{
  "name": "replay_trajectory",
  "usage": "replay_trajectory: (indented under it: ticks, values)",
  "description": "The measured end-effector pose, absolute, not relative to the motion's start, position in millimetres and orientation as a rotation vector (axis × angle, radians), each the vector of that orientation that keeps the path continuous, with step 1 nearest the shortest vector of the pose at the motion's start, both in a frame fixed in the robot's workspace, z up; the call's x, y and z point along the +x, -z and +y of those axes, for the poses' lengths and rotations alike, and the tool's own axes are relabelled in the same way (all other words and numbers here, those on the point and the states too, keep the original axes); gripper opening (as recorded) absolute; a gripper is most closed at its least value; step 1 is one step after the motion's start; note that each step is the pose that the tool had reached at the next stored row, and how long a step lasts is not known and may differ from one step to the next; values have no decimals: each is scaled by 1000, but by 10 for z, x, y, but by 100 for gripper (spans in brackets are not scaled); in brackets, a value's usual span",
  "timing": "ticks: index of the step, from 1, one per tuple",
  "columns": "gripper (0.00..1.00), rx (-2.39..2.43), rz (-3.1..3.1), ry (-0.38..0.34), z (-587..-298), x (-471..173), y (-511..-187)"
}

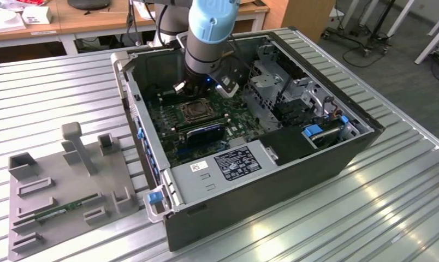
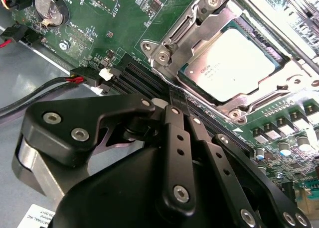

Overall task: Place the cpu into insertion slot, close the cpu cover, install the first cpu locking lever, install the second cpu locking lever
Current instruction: 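Install the first cpu locking lever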

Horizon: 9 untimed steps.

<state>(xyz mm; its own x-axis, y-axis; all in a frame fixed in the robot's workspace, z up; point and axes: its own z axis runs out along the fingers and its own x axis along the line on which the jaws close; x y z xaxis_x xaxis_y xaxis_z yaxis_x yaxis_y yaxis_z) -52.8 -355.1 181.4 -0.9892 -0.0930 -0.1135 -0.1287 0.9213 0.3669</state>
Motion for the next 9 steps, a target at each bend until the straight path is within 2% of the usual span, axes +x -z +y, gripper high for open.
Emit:
replay_trajectory:
  ticks: [9]
  values:
    - [11,-173,2986,-582,-3551,-528,-1890]
